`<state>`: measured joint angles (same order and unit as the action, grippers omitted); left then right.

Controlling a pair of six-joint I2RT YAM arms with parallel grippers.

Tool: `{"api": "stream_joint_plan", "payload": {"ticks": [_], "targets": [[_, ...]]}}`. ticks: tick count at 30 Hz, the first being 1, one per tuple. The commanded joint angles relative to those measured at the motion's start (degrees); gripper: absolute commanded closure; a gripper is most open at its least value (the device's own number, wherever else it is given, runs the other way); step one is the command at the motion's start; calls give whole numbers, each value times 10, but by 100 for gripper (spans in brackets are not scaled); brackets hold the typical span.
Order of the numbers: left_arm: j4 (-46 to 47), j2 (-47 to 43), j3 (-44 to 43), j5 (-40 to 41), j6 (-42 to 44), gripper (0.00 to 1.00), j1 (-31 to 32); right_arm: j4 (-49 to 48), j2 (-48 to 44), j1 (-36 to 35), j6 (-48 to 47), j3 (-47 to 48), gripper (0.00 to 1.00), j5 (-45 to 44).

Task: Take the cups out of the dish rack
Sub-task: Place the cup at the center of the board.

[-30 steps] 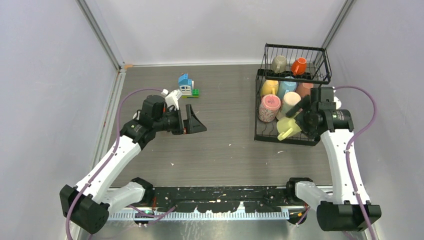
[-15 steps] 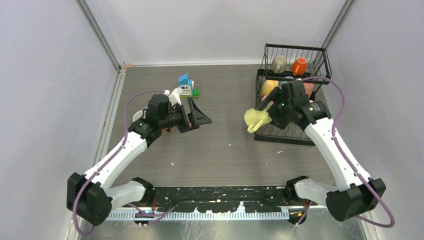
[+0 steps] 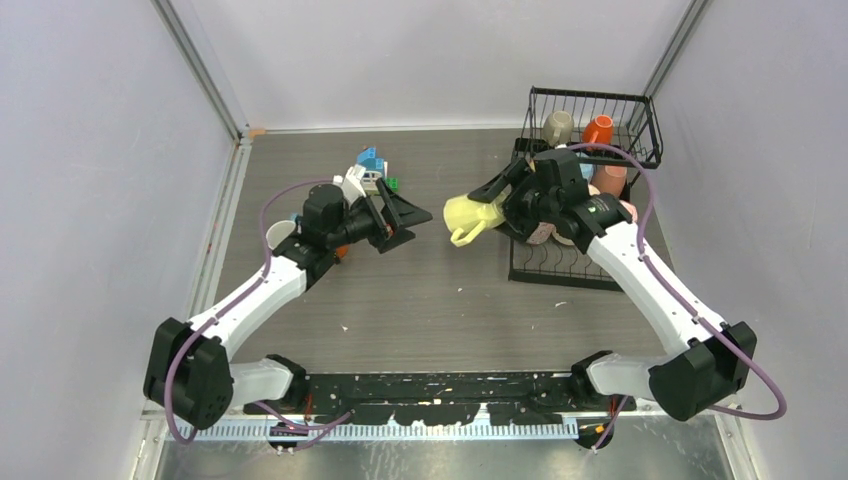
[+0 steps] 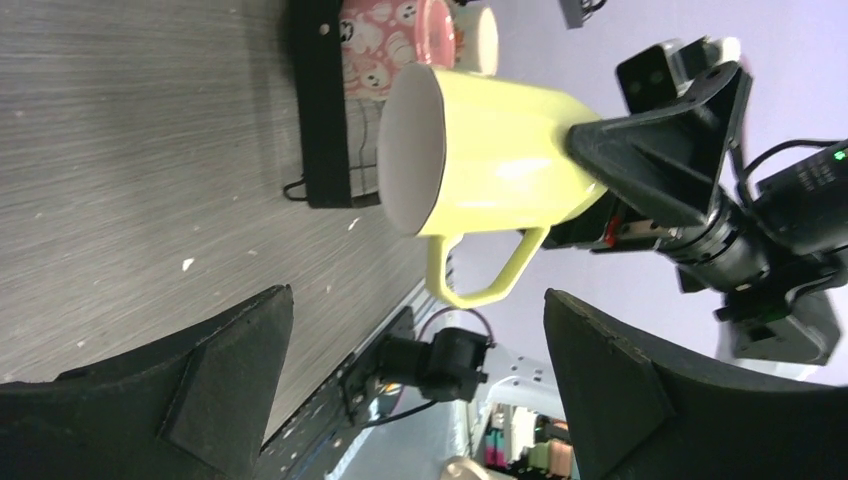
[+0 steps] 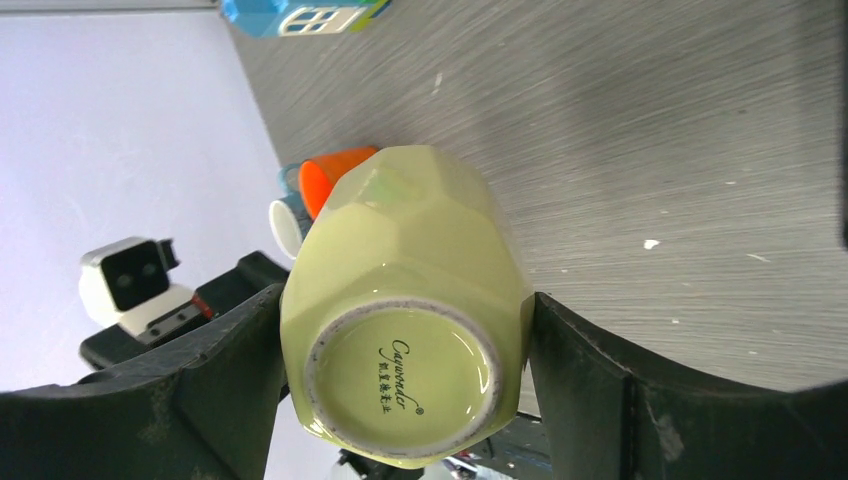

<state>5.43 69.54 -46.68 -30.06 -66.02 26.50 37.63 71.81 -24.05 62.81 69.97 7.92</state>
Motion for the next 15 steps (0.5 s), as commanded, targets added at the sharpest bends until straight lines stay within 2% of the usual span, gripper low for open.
{"api": "stream_joint_plan", "payload": {"ticks": [1, 15], "targets": [[126, 13, 2, -3, -63, 5, 1, -126, -5, -14, 56, 24, 89, 51], [246, 49, -3, -18, -122, 30, 0, -197, 3, -22, 90, 0, 88, 111]]}}
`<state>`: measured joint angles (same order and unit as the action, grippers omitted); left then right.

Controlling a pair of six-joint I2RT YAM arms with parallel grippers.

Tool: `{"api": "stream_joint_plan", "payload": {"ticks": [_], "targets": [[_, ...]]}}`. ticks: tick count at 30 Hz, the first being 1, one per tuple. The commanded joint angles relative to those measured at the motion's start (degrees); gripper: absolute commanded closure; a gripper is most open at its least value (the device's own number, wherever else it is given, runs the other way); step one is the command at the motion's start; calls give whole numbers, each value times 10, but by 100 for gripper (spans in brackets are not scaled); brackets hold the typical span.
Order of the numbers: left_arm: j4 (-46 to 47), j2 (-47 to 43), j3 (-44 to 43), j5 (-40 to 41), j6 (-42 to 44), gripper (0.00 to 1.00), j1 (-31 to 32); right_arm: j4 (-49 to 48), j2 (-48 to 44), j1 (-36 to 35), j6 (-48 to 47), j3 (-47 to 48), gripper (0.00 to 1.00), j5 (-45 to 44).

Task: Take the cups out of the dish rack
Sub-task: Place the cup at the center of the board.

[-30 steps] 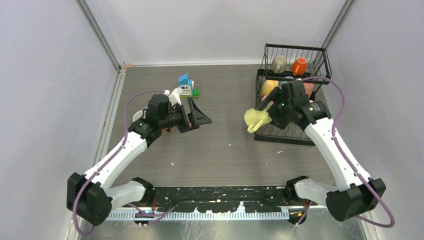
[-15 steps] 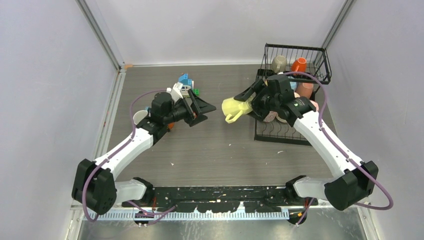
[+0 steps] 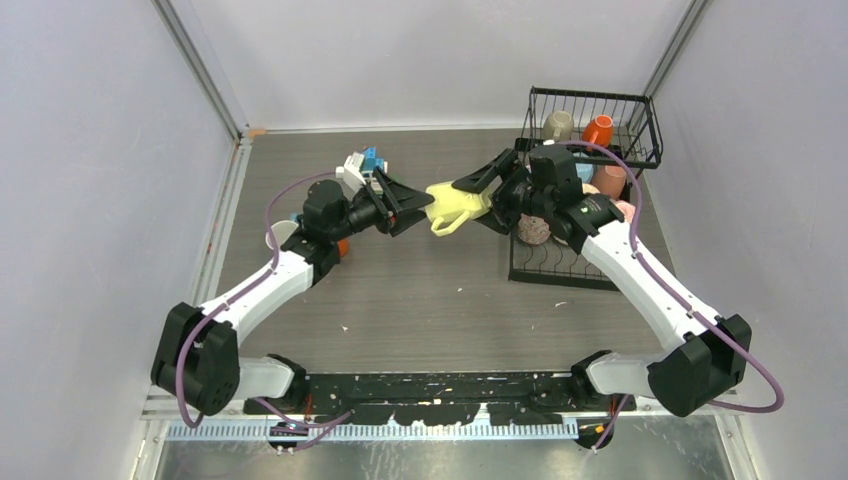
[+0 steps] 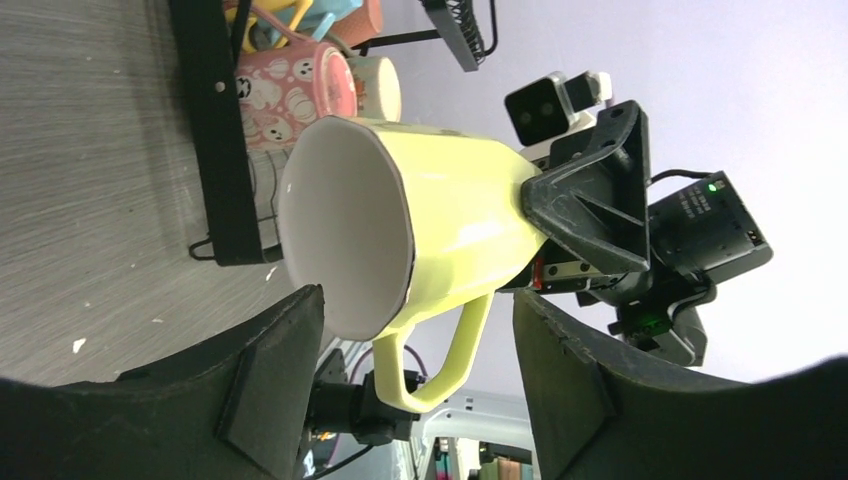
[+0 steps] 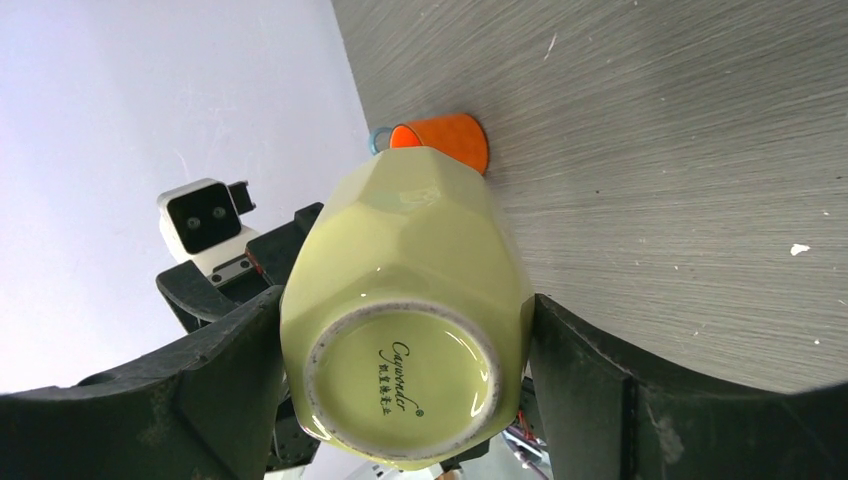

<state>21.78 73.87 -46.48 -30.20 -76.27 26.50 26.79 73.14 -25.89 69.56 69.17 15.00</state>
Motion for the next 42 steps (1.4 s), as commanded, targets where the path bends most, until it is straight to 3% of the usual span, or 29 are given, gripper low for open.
{"api": "stream_joint_plan", "payload": {"ticks": [1, 14, 22, 26, 30, 32, 35, 40, 42], "targets": [[93, 10, -7, -20, -24, 31, 0, -95, -10, -4, 24, 7, 88, 45], [282, 48, -5, -75, -129, 54, 0, -122, 13, -5, 30, 9, 87, 101], [295, 28, 5, -86, -146, 63, 0, -143, 28, -6, 41, 11, 87, 115], [295, 27, 9, -86, -150, 75, 0, -149, 29, -6, 44, 9, 87, 117], [294, 29, 8, -83, -152, 98, 0, -150, 26, -7, 44, 3, 87, 116], [292, 30, 8, -81, -152, 100, 0, -150, 23, -8, 44, 0, 85, 115], [291, 28, 8, -75, -147, 100, 0, -149, 17, -8, 41, -7, 72, 111], [289, 21, 9, -65, -133, 100, 0, -151, 3, -8, 32, -20, 26, 97], [283, 16, 7, -62, -126, 100, 0, -151, -3, -8, 27, -25, 12, 92]]}}
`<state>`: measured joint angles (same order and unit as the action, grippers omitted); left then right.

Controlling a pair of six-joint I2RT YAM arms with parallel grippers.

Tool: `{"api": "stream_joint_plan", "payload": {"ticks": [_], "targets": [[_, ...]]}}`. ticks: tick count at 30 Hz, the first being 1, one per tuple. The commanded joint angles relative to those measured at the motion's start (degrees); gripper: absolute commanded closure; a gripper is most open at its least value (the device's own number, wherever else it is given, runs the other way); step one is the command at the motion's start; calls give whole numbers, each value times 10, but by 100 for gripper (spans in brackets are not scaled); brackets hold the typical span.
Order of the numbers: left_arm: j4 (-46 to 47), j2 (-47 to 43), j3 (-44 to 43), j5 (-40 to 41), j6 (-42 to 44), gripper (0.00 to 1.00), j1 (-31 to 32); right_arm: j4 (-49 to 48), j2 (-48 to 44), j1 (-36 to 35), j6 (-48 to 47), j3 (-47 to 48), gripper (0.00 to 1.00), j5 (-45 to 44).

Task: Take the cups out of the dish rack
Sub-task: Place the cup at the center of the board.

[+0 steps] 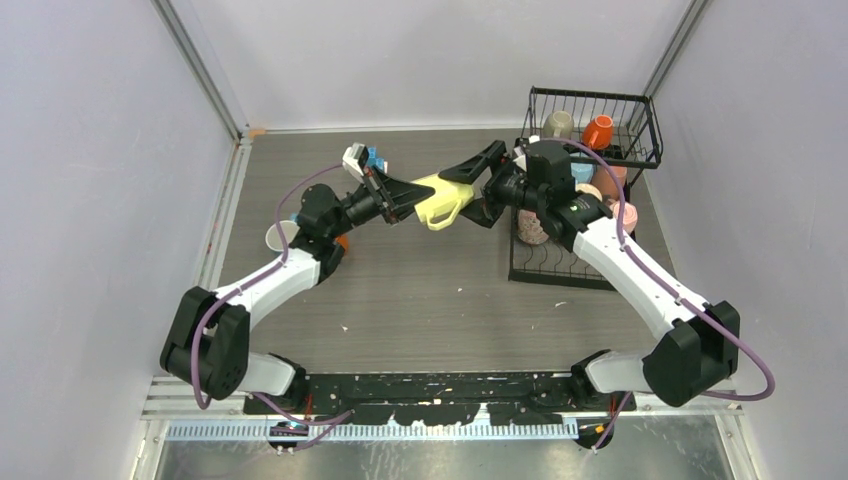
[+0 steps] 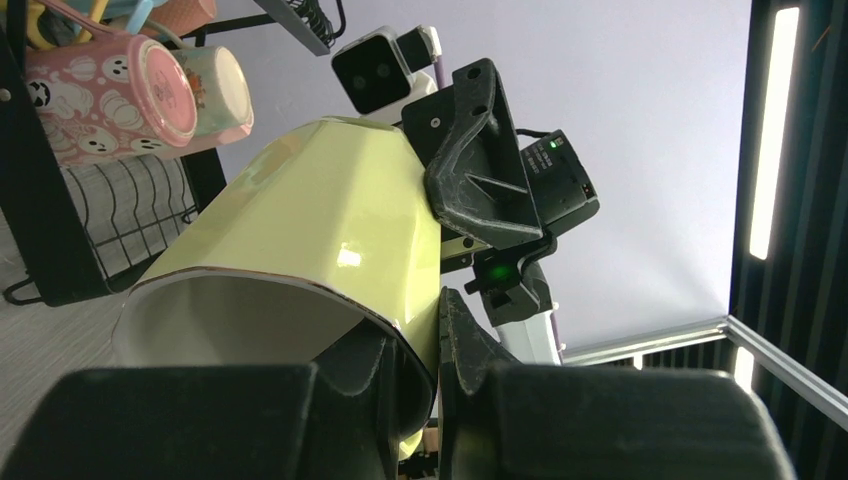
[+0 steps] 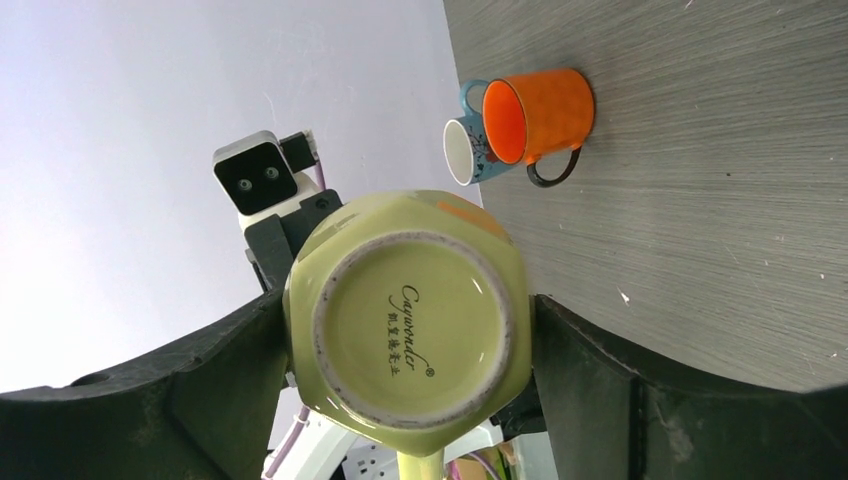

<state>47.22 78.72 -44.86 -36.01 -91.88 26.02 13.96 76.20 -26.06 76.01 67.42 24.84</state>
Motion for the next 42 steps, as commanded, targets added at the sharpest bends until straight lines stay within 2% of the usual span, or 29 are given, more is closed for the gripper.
{"api": "stream_joint_plan", "payload": {"ticks": [1, 2, 3, 9, 16, 21, 29, 33, 42], "targets": [[27, -36, -10, -1, 34, 100, 4, -22, -35, -6, -39, -9, 7, -8], [23, -39, -10, 3, 37, 100, 4, -21, -36, -6, -41, -11, 1, -10], [19, -43, -10, 4, 41, 100, 4, -19, -37, -6, -43, -11, 0, -11], [-4, -61, -12, 21, 57, 100, 4, -2, -44, -6, -57, -12, 0, -18], [-104, -92, -31, 33, 118, 100, 4, 25, -66, -7, -80, -15, 0, -30], [-233, -121, -61, 45, 198, 100, 1, 44, -87, -6, -93, -19, 0, -33], [-597, -150, -164, 118, 414, 100, -3, 151, -127, -6, -167, 1, 0, -100], [-738, -136, -208, 168, 503, 100, -3, 205, -136, -6, -210, 21, 0, -150], [-885, -47, -299, 265, 626, 100, -2, 250, -155, -7, -252, 33, 0, -204]]}}
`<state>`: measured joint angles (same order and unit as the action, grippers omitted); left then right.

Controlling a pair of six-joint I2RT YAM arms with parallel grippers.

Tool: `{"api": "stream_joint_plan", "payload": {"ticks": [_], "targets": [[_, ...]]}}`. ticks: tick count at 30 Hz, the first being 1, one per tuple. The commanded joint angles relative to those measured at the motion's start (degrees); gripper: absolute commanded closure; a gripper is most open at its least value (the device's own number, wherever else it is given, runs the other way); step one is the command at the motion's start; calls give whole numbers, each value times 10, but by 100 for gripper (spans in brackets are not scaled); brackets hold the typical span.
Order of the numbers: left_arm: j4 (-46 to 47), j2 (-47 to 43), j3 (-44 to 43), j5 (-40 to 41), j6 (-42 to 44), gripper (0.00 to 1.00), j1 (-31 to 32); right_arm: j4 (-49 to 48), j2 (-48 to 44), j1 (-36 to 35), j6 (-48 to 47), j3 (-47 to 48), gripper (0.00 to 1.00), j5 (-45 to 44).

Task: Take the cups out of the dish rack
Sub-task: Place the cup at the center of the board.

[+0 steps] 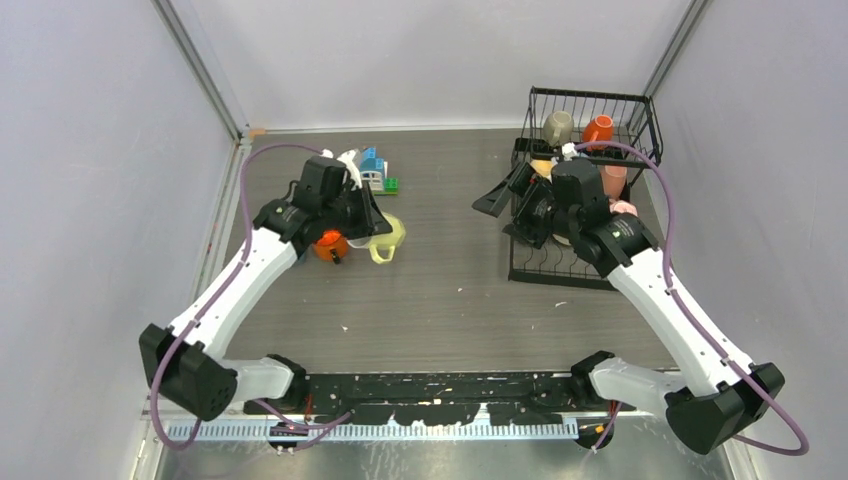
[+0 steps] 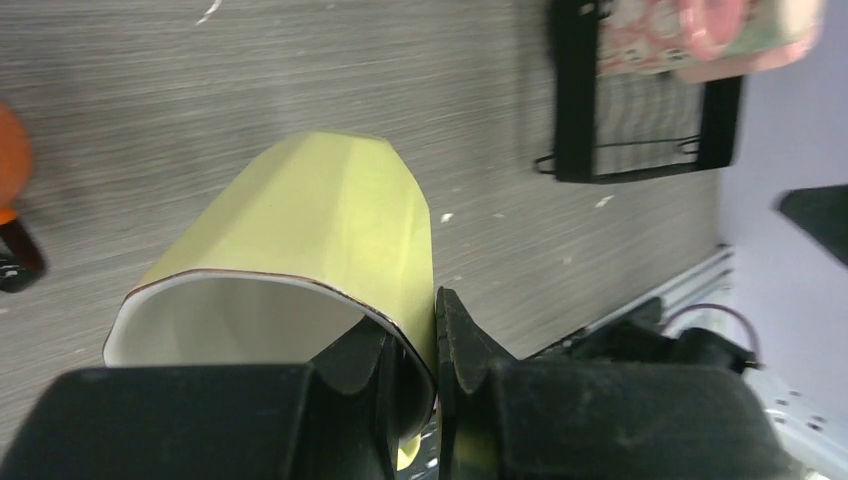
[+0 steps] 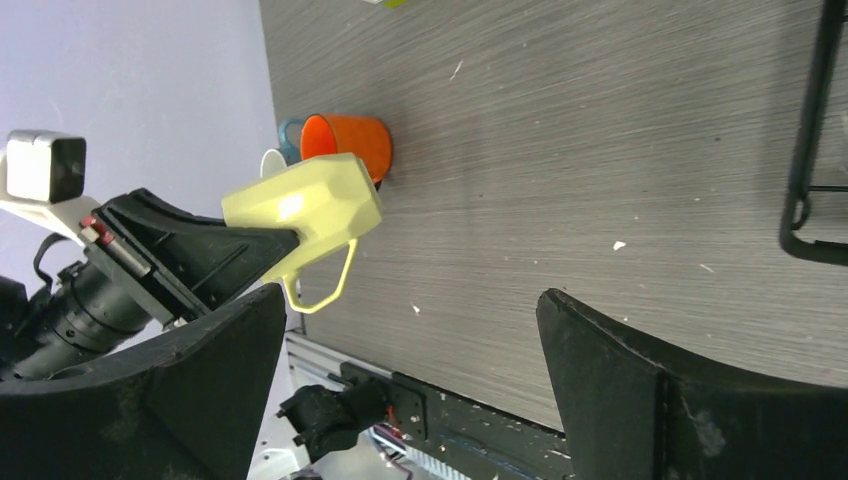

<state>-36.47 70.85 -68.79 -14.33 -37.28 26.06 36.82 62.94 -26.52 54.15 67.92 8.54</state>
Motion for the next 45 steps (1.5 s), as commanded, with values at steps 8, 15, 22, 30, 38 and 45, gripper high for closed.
{"api": "stream_joint_plan", "payload": {"ticks": [8, 15, 22, 30, 38, 45], "targets": [[-110, 138, -137, 138, 143, 100, 2, 56, -35, -1, -55, 42, 0, -62], [-126, 225, -191, 177, 176, 100, 3, 75, -53, -2, -54, 44, 0, -60], [-141, 282, -224, 195, 195, 100, 5, 92, -70, -2, -50, 40, 0, -56], [-180, 354, -279, 216, 213, 100, 17, 105, -84, -1, -53, 41, 0, -62], [-210, 405, -315, 232, 217, 100, 20, 120, -86, -2, -57, 56, 0, -60], [-221, 420, -323, 236, 219, 100, 21, 123, -94, -2, -56, 46, 0, -65]]}}
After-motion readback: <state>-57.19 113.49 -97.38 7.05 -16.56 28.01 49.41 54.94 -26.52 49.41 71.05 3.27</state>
